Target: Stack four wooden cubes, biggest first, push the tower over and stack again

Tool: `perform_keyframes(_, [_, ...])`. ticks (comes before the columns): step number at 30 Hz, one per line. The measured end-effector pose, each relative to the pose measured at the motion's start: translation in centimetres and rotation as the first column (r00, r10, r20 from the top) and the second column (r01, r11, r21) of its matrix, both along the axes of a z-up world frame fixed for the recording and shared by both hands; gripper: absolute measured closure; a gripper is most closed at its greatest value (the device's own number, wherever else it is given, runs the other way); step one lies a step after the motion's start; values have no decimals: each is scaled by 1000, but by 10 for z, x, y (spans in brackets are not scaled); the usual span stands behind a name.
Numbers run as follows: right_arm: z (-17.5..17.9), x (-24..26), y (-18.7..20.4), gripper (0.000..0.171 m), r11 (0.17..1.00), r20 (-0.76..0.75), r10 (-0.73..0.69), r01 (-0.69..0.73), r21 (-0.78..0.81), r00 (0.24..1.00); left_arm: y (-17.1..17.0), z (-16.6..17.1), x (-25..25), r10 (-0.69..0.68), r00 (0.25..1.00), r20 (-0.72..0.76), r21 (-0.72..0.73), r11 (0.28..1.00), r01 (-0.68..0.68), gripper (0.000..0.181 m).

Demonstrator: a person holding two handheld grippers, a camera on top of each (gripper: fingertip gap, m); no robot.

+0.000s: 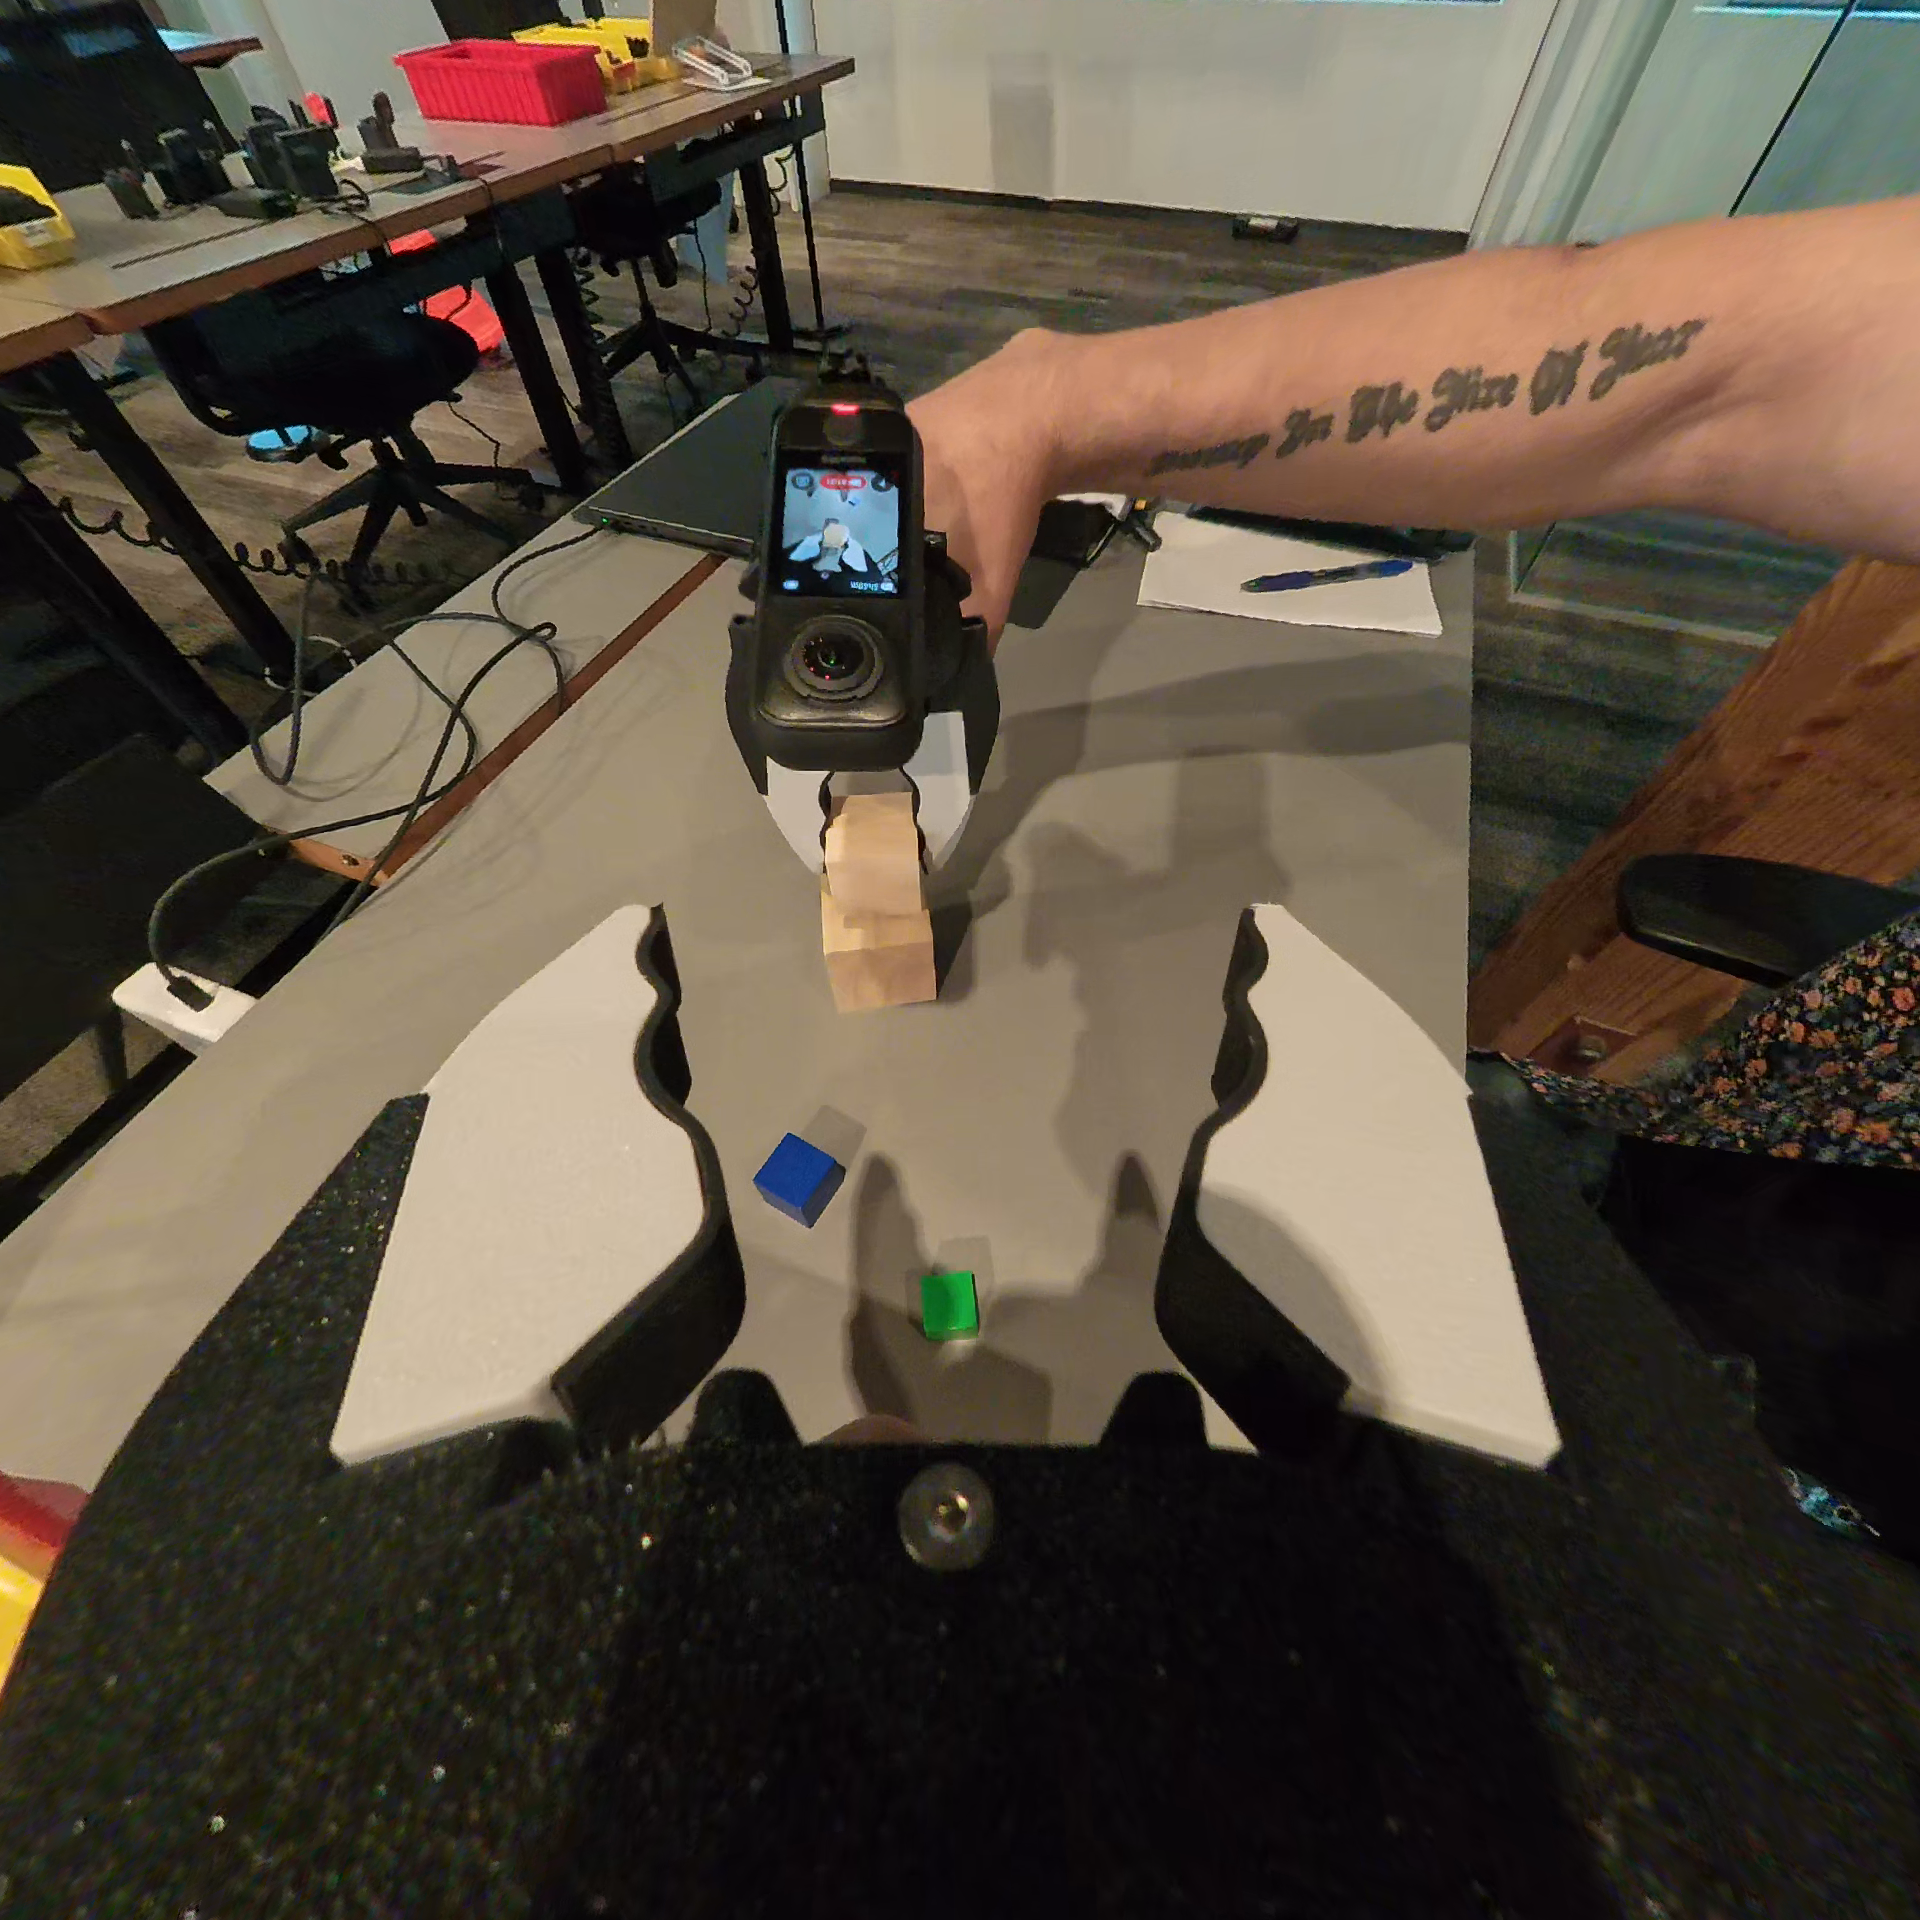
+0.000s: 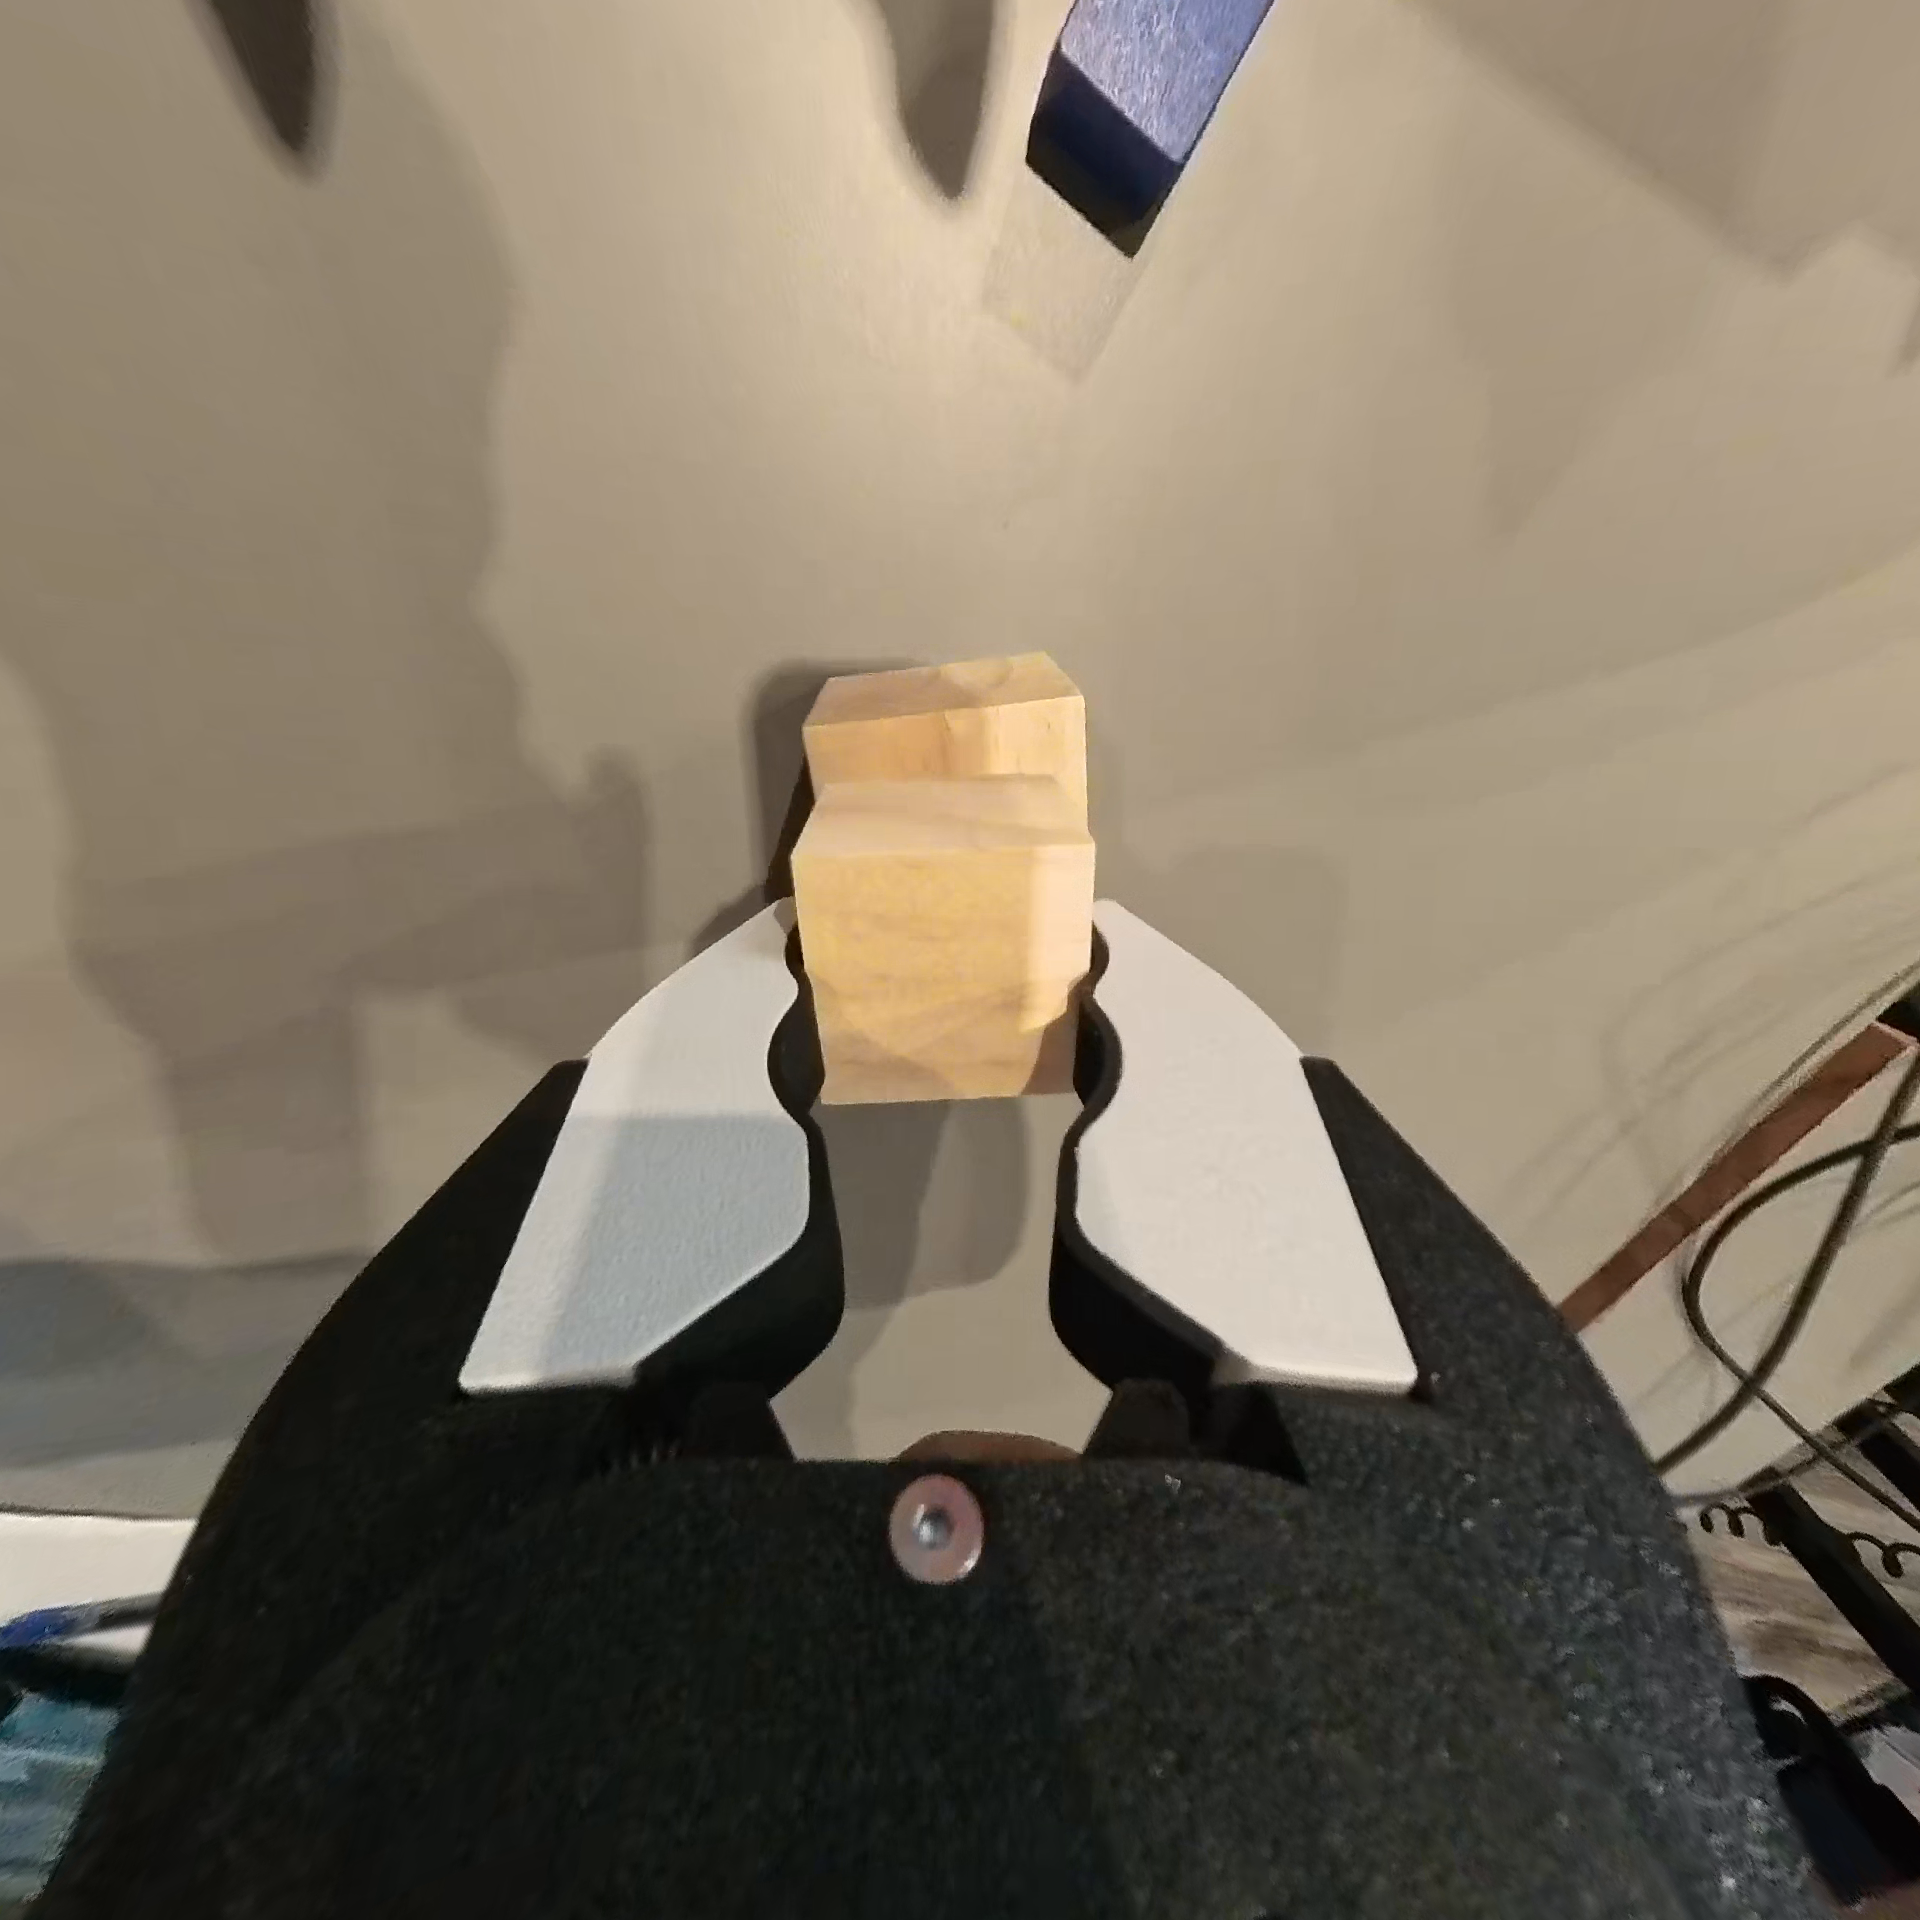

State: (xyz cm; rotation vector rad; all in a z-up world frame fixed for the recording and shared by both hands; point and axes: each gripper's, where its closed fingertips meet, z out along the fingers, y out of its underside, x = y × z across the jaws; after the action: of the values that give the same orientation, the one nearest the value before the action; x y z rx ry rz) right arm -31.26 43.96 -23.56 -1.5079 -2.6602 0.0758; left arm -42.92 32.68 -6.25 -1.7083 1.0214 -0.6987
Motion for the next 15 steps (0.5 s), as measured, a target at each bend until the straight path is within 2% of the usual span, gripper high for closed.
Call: perform_keyframes(15, [-11,1,2,126,999,-16,35,-35,-11,999,3,-7,3,-7,1000,-12,-20,1000,7,82])
